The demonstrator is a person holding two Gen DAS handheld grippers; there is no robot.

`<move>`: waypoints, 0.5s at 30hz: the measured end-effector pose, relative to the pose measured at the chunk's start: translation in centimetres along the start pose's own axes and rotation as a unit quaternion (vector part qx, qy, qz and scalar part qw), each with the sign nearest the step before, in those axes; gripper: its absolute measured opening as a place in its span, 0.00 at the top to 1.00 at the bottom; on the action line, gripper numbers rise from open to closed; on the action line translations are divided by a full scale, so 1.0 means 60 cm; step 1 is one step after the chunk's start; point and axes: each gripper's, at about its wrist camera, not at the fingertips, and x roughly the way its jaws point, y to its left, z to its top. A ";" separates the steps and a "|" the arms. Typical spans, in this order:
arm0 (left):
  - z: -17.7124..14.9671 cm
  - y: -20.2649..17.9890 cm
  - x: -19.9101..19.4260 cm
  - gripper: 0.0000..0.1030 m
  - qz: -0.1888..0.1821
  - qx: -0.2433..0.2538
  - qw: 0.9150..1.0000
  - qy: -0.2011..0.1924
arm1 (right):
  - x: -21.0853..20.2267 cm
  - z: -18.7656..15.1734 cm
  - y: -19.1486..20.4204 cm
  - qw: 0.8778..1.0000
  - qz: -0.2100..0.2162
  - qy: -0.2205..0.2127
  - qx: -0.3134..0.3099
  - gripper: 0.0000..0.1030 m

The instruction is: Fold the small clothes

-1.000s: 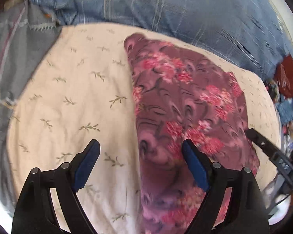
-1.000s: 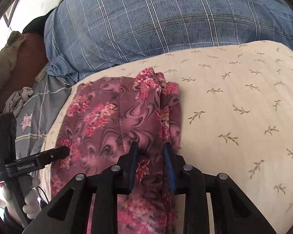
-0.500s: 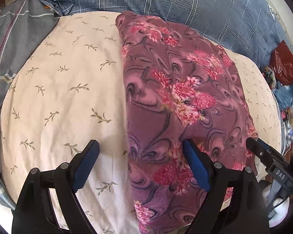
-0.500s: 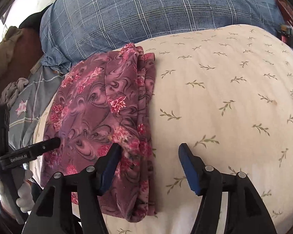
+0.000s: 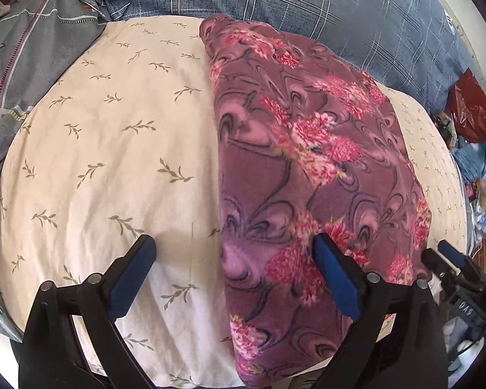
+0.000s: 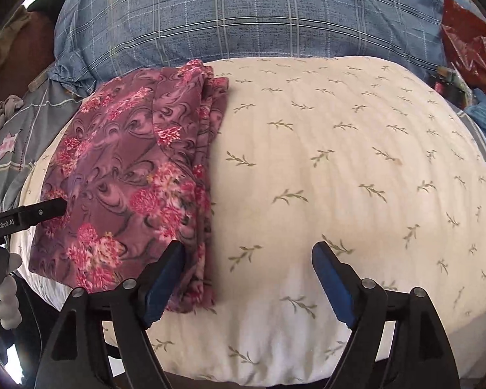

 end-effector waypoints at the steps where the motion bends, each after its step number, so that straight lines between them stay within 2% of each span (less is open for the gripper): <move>1: -0.002 -0.003 0.000 0.04 0.001 0.004 1.000 0.000 | -0.004 0.000 -0.001 1.000 0.001 -0.002 0.004 0.20; 9: -0.010 -0.005 -0.003 0.05 0.001 0.007 1.000 0.009 | -0.037 -0.006 0.017 0.999 0.024 -0.019 0.007 0.20; 15: -0.028 -0.005 -0.021 0.05 0.007 0.013 1.000 0.004 | -0.040 -0.007 0.046 0.999 0.036 -0.027 -0.014 0.20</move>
